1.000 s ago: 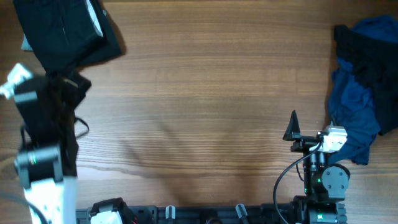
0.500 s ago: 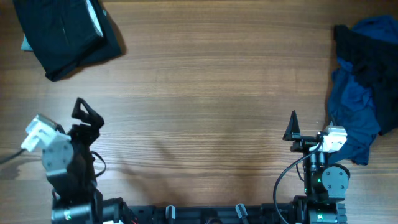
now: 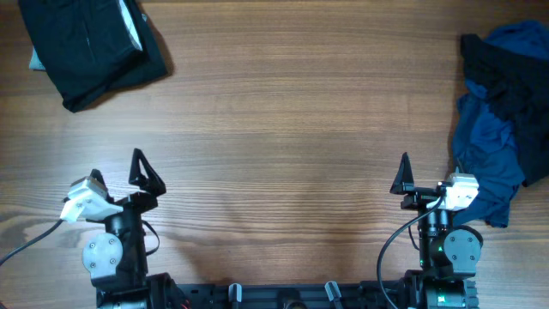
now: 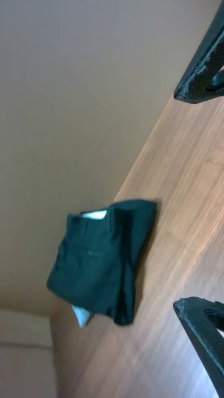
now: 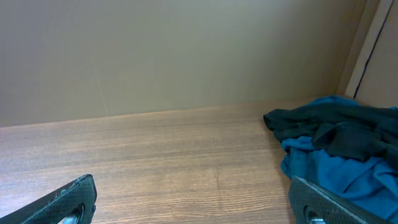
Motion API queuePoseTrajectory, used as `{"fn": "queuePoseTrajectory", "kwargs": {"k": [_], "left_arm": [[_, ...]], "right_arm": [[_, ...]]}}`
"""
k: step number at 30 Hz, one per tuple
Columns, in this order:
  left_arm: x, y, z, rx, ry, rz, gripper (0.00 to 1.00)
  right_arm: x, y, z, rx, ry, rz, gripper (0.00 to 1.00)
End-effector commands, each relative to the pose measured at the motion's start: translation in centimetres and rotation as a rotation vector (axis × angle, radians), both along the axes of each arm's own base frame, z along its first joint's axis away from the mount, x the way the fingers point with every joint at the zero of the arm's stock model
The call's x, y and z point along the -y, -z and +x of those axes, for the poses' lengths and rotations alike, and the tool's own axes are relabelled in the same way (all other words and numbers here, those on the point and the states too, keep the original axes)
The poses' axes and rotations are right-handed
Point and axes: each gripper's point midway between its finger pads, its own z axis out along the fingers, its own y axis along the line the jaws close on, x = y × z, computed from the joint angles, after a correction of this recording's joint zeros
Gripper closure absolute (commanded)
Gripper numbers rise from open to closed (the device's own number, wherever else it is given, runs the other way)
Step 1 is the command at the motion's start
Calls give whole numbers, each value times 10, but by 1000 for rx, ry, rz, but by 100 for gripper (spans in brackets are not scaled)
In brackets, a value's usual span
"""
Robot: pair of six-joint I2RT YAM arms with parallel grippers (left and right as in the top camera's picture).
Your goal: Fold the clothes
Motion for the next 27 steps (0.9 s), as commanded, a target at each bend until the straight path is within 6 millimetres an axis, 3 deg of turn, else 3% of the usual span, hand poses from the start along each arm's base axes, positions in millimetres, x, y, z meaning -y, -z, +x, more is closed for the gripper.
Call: {"fn": "queuePoseTrajectory", "kwargs": {"k": [1,18,27], "left_arm": [[21,-1,0,3,100,86,0],[32,6,2,72,147,118,0],[32,-2,1,108,146,124,0]], "right_arm": [[-2,-3,0,13,-12,-13,0],[-2,-2,0,10,-12,-13,0],[-2,-2,0,10,-12,-13,0]]}}
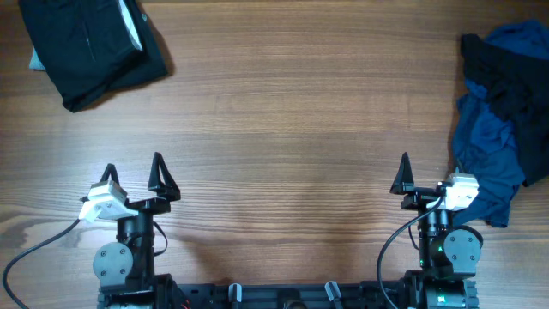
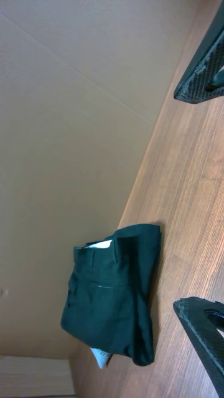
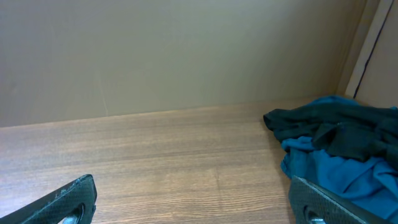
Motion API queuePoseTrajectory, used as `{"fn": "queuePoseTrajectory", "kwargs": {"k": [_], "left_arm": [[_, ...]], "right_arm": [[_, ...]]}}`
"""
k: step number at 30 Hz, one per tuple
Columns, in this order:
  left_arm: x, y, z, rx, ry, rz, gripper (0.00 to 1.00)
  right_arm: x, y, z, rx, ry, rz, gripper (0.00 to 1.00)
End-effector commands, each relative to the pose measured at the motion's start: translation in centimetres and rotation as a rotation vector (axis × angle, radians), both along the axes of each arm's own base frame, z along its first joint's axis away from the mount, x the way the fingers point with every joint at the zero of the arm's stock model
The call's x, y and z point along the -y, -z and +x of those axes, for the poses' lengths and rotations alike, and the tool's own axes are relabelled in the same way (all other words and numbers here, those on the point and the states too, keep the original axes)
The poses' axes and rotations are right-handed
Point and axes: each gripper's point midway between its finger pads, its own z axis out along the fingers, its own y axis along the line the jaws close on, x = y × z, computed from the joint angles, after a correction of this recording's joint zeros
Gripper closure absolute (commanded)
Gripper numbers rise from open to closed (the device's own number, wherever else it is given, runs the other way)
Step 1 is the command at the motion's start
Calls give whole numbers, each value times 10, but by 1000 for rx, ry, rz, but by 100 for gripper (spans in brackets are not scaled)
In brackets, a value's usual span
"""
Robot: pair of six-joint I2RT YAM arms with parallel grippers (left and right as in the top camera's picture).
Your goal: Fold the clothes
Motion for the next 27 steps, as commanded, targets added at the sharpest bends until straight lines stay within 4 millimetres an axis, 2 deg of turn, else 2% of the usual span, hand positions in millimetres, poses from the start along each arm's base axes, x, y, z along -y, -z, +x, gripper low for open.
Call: {"fn": "queuePoseTrajectory", "kwargs": {"k": [1,6,9,15,20,27], "left_arm": [[5,-7,0,35,24,25,0],[6,-25,-2,113,27,32,0],[11,-25,-1,139,46,32,0],[17,-9,4,152,74,31,0],[21,-5,5,134,91,28,0],[21,31,9,-12,93,20,0]], "right_arm": [[-2,-2,0,10,-12,-13,0],[-2,-2,0,10,-12,-12,0],[-2,-2,0,11,-12,-12,0],[-2,-2,0,10,-12,-13,0],[-2,-2,0,11,-12,-13,0],[-2,-2,0,10,-12,-13,0]]}}
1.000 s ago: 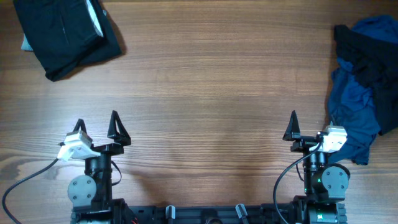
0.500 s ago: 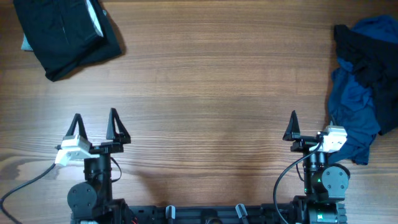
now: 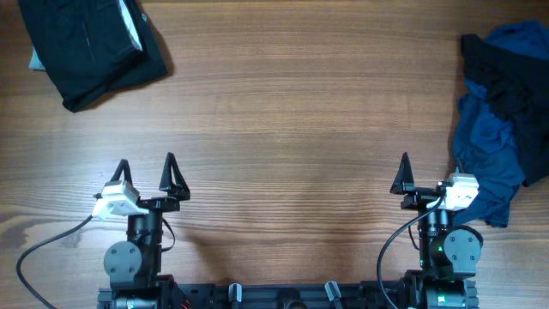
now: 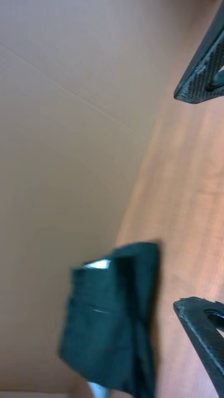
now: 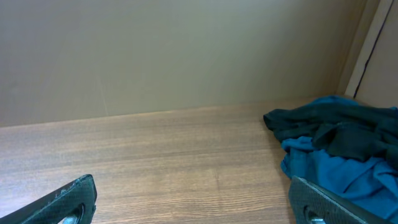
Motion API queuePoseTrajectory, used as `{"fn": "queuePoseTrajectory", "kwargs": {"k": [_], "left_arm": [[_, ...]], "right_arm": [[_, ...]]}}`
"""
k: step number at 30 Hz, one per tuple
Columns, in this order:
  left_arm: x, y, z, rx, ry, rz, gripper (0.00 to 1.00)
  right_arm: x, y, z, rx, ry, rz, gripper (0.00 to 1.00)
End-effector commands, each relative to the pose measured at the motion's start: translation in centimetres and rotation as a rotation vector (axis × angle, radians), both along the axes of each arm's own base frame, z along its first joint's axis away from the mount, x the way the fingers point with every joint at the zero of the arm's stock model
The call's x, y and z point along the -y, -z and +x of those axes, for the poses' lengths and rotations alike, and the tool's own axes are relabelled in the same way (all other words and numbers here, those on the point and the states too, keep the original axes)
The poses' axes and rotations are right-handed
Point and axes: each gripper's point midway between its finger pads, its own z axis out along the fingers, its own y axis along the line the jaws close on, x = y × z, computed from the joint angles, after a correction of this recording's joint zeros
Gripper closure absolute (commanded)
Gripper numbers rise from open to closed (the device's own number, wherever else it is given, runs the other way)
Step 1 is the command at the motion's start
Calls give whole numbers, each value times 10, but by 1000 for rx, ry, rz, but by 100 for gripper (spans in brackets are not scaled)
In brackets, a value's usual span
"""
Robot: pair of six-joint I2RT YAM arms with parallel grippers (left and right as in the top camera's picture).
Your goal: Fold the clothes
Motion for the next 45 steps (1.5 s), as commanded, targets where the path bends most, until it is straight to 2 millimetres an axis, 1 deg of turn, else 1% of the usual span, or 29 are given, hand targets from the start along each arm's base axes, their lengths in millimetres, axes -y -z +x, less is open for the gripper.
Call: {"fn": "queuePoseTrajectory", "kwargs": {"k": [1,7,45], "left_arm": [[4,16,0,-62,20,20,0],[4,38,0,-148,22,19,0],[4,37,0,-147,21,19,0]], "right_arm": [[-2,-3,0,11,-12,-13,0],[-2,-3,0,11,-12,-13,0],[-2,-3,0,11,-12,-13,0]]}}
